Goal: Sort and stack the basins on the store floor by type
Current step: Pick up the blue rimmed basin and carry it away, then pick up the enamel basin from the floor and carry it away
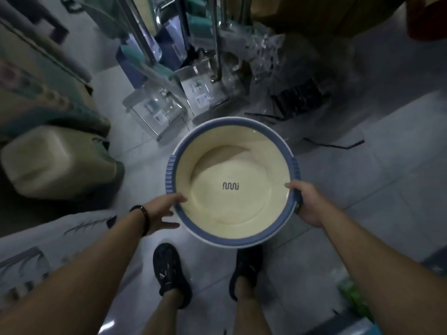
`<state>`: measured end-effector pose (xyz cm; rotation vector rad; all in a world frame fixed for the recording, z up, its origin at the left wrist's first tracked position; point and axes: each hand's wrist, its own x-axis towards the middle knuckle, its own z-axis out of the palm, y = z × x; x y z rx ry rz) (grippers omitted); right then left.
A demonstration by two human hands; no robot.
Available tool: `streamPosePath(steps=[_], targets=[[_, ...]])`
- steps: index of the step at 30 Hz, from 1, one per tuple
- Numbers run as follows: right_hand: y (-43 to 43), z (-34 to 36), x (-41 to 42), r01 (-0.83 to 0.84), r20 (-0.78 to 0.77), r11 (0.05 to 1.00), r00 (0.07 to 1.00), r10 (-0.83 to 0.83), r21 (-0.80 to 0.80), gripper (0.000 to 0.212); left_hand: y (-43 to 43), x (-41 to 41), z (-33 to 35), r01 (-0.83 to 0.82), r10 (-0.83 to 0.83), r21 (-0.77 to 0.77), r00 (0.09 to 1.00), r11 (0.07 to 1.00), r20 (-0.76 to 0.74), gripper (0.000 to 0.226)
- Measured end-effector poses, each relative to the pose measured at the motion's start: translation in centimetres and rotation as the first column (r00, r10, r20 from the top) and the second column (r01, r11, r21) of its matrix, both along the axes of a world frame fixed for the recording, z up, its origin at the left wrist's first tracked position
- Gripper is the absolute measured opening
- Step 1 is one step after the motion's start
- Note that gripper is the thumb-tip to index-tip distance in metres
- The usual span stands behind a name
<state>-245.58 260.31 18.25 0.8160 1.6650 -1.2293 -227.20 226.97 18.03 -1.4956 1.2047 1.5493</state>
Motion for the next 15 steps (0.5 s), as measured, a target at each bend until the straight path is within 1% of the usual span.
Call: streamPosePath(steps=[1,3,5,6,8,10,12,13,15], targets=[[-0.4,-0.8,-0.1,-0.014,0.000,1.000,1.000,0.014,0.020,0.018,0.4,-0.2,-0.2,0.067,-0.066,-0.028,0.997,0.997,0.050,0.054],[-0.7,-1.9,-0.2,-0.047,-0.020,0.995,0.999,0.049,0.093,0.021,1.2,-0.4,-0.5,0.151,-0.145,-0.082,0.986,0.985,0.078,0.048],[-0.7,-2.2,-0.3,-0.082,-0.023,0.985,0.996,0.086,0.149,0.026,1.9,-0.4,-0.8,0.118,-0.112,-0.105,0.992,0.987,0.058,0.044],[-0.7,-2.2,-0.3,-0.108,-0.025,0.977,0.993,0.115,0.181,0.029,2.0,-0.3,-0.6,0.120,-0.115,-0.110,0.992,0.987,0.051,0.048],[-0.9,-1.4,-0.2,-0.188,-0.053,0.948,0.977,0.208,0.258,0.031,1.6,-0.1,0.2,0.204,-0.201,-0.113,0.979,0.972,0.038,0.057],[-1.6,0.6,-0.2,-0.293,-0.112,0.880,0.928,0.356,0.374,0.027,0.2,0.0,1.4,0.253,-0.253,-0.115,0.967,0.961,0.010,0.063],[-2.9,3.4,-0.1,-0.346,-0.176,0.805,0.862,0.476,0.482,0.028,-1.8,-0.2,3.4,0.295,-0.302,-0.157,0.953,0.942,-0.022,0.069],[-3.8,5.1,0.1,-0.360,-0.210,0.771,0.824,0.527,0.525,0.032,-2.9,-0.3,4.8,0.346,-0.359,-0.201,0.933,0.916,-0.029,0.068],[-6.3,8.8,1.1,-0.399,-0.284,0.714,0.721,0.632,0.576,0.042,-5.3,0.1,8.7,0.472,-0.504,-0.316,0.864,0.823,-0.022,0.061]])
